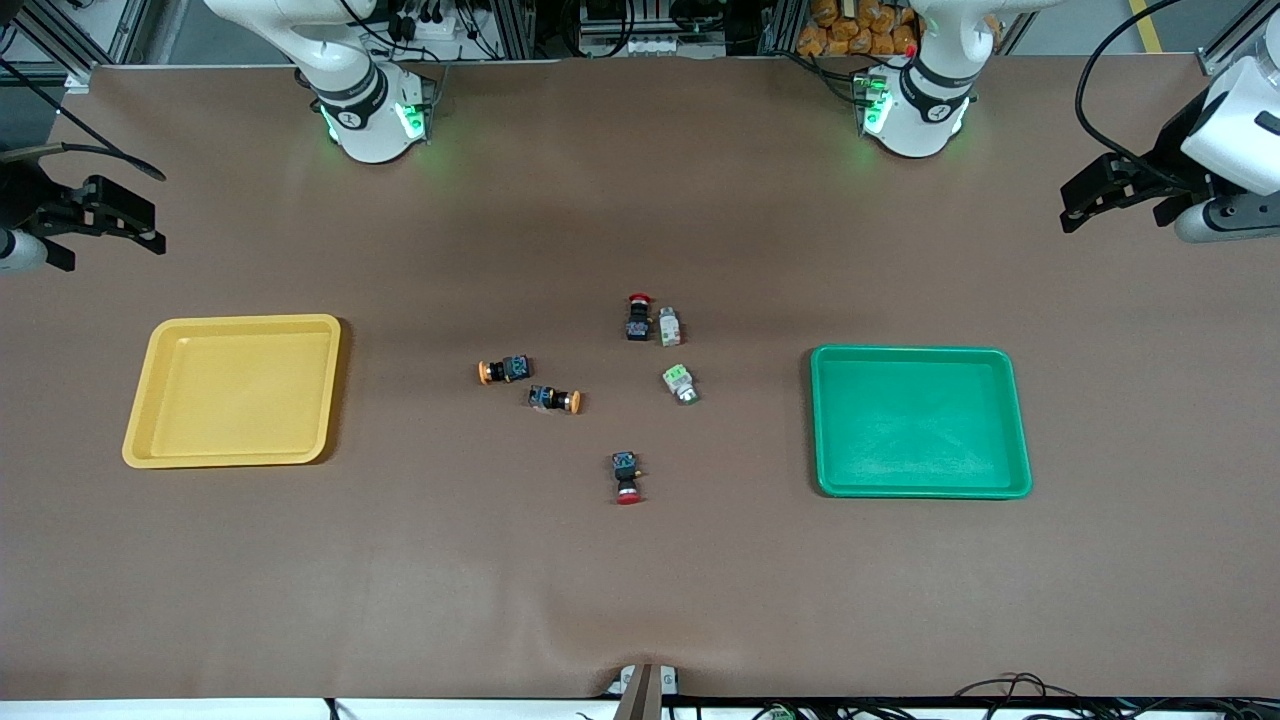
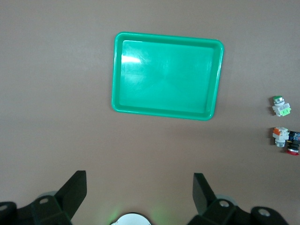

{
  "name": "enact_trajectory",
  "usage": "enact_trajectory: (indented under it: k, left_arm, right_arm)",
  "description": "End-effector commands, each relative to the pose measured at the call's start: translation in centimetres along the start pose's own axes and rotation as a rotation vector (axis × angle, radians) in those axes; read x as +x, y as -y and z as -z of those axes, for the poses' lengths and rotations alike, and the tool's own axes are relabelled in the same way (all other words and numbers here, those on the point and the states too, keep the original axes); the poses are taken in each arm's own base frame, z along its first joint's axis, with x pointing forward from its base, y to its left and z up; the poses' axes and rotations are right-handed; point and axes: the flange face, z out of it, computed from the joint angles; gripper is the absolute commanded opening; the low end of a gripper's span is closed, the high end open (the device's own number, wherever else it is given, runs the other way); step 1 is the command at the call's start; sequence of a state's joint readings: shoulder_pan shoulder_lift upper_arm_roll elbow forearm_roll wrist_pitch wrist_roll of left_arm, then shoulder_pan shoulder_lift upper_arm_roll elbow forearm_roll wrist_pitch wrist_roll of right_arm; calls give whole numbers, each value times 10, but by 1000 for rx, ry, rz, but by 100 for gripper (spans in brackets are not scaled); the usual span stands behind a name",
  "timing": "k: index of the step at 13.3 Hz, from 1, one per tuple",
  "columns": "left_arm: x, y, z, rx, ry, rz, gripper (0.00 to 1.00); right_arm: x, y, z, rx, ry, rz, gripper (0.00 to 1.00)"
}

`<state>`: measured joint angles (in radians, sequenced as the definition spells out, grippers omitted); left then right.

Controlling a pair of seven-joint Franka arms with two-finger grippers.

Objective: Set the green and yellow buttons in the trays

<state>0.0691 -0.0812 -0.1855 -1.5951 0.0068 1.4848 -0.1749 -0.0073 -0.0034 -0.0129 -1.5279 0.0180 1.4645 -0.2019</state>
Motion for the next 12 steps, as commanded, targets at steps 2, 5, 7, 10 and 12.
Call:
enact_trajectory:
  k: [2,5,7,10,12]
  left_arm:
    - [-4,3,12,-13,2,-2,100]
    - [0,10,22,-20,-10,22,100]
    - [7,21,19,-21,13,40,100]
    - [18,3,-2,-38,52,17,100]
    - [35,-29,-33,-46,80,-32,100]
  right_arm:
    - [-6,0,3,11,-3,-18,100]
    - [-6,-1,3,12,-1,-21,100]
    - [-6,-2,2,12,0,-21,100]
    - [-6,-2,2,12,-1,-21,100]
    - [-6,-2,3,11,-4,-19,100]
